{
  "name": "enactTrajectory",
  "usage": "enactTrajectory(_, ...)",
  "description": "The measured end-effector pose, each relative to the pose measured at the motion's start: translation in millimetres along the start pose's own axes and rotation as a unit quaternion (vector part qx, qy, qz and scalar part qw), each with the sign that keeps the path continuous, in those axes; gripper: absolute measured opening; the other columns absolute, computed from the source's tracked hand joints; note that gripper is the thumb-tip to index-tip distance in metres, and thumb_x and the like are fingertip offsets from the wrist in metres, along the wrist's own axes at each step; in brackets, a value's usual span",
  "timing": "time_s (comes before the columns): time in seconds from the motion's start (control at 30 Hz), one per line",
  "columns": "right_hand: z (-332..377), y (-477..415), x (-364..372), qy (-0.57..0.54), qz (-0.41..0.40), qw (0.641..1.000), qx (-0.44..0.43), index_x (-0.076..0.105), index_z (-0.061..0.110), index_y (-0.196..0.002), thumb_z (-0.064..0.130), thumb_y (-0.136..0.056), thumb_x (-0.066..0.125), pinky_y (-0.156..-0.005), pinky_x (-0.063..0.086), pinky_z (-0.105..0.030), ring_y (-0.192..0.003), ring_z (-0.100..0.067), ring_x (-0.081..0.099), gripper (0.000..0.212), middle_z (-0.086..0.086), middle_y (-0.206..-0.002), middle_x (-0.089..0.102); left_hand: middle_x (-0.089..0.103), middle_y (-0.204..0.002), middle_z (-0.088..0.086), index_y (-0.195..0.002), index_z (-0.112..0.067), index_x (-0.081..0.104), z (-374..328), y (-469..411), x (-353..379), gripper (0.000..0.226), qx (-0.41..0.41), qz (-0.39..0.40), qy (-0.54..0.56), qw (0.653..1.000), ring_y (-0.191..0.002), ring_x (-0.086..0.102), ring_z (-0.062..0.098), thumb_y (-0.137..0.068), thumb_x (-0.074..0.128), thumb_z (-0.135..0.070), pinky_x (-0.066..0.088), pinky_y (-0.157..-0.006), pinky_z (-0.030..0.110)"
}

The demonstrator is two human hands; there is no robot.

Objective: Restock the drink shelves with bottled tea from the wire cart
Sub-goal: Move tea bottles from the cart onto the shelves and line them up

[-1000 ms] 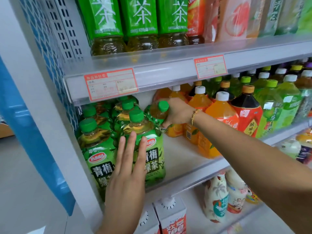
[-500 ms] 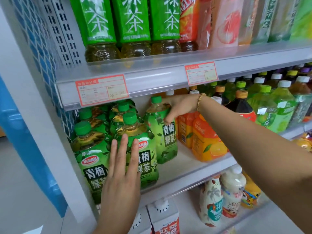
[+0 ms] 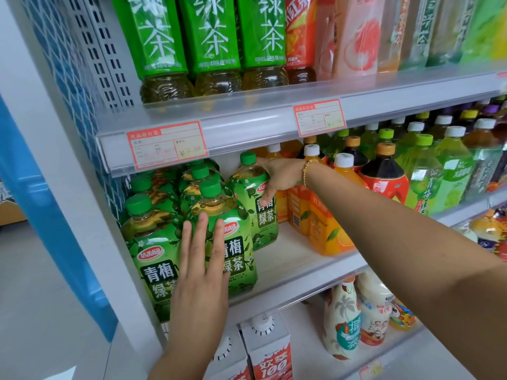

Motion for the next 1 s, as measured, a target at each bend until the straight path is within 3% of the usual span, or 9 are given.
enactTrajectory(0.2, 11, 38, 20, 0.072, -0.217, 0.973, 0.019, 0.026, 0.012, -0.145, 0.006, -0.074, 0.074, -0.102, 0.040, -0.033, -0.122, -0.029, 0.049, 0.086, -0.013, -0.134, 0.051, 0.018, -0.157, 0.010, -0.148, -0.013, 0.027, -2, 2, -3, 0.096, -0.011, 0.009, 0.019, 1.000, -0.144, 0.017, 0.032, -0.068, 0.080, -0.001, 0.045, -0.089, 0.036)
enactTrajectory(0.33, 5, 82, 56, 0.031, -0.369, 0.927, 0.056, 0.044, 0.008, -0.125, 0.008, -0.084, 0.059, -0.086, 0.049, -0.037, -0.105, -0.033, 0.058, 0.044, -0.016, -0.118, 0.055, 0.019, -0.156, 0.012, -0.147, -0.010, 0.029, -5, 3, -4, 0.093, -0.007, 0.000, 0.005, 1.000, -0.143, 0.017, 0.033, -0.069, 0.078, 0.001, 0.046, -0.091, 0.038)
enactTrajectory(0.4, -1, 97, 82, 0.066, -0.348, 0.931, 0.086, 0.055, 0.010, -0.097, 0.015, -0.088, 0.053, -0.074, 0.051, -0.036, -0.094, -0.032, 0.063, 0.010, -0.014, -0.104, 0.063, 0.021, -0.155, 0.014, -0.146, -0.009, 0.032, -6, 3, -6, 0.087, -0.010, -0.021, 0.010, 1.000, -0.143, 0.019, 0.034, -0.071, 0.077, -0.001, 0.047, -0.091, 0.040)
enactTrajectory(0.47, -14, 102, 107, 0.113, -0.279, 0.946, 0.124, 0.060, 0.010, -0.088, 0.018, -0.090, 0.051, -0.071, 0.049, -0.032, -0.094, -0.031, 0.064, 0.013, -0.014, -0.101, 0.066, 0.032, -0.149, 0.014, -0.138, -0.006, 0.043, -13, 10, -5, 0.069, 0.009, -0.063, 0.040, 0.997, -0.141, 0.025, 0.032, -0.076, 0.073, -0.009, 0.037, -0.102, 0.040)
enactTrajectory(0.53, -30, 100, 124, 0.122, -0.236, 0.952, 0.151, 0.064, 0.007, -0.098, 0.020, -0.090, 0.050, -0.073, 0.048, -0.030, -0.097, -0.030, 0.063, 0.021, -0.014, -0.106, 0.065, 0.047, -0.132, 0.007, -0.122, -0.007, 0.056, -30, 22, 2, 0.039, 0.052, -0.075, 0.099, 0.991, -0.129, 0.041, 0.023, -0.086, 0.063, -0.021, 0.031, -0.110, 0.024)
enactTrajectory(0.67, -45, 93, 127, 0.072, -0.253, 0.954, 0.146, 0.063, 0.008, -0.101, 0.021, -0.089, 0.050, -0.071, 0.043, -0.028, -0.098, -0.029, 0.061, 0.022, -0.013, -0.106, 0.064, 0.054, -0.099, -0.006, -0.094, -0.019, 0.057, -44, 26, 38, 0.024, 0.013, 0.039, 0.182, 0.982, -0.088, 0.054, 0.010, -0.090, 0.047, -0.041, 0.041, -0.070, 0.016)
enactTrajectory(0.77, -42, 103, 114, -0.030, -0.288, 0.947, 0.143, 0.060, 0.012, -0.108, 0.022, -0.087, 0.056, -0.075, 0.045, -0.029, -0.097, -0.028, 0.061, 0.024, -0.011, -0.108, 0.064, 0.063, -0.086, 0.002, -0.092, -0.014, 0.059, -48, 23, 54, 0.022, -0.006, 0.114, 0.136, 0.984, -0.071, 0.063, 0.023, -0.078, 0.071, -0.026, 0.048, -0.052, 0.028)
enactTrajectory(0.9, -29, 136, 82, -0.106, -0.310, 0.928, 0.177, 0.063, 0.010, -0.099, 0.023, -0.084, 0.061, -0.072, 0.043, -0.029, -0.092, -0.028, 0.061, 0.020, -0.011, -0.098, 0.067, 0.068, -0.081, 0.010, -0.094, -0.009, 0.063, -55, 12, 50, 0.023, -0.054, 0.222, 0.137, 0.964, -0.072, 0.065, 0.031, -0.077, 0.074, -0.021, 0.048, -0.054, 0.031)
enactTrajectory(1.0, -28, 185, 54, -0.119, -0.313, 0.909, 0.250, 0.061, 0.004, -0.076, 0.029, -0.085, 0.060, -0.062, 0.041, -0.032, -0.078, -0.033, 0.057, 0.027, -0.016, -0.080, 0.064, 0.064, -0.068, 0.004, -0.071, -0.011, 0.057, -85, -4, 24, 0.021, -0.051, 0.231, 0.194, 0.952, -0.061, 0.060, 0.029, -0.082, 0.069, -0.024, 0.037, -0.053, 0.025)
Point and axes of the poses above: each hand's wrist, its own y-axis away from the middle knuckle, its own x-axis out of the palm, z = x × y, the point moved 5 cm from there along -y, towards the middle knuckle
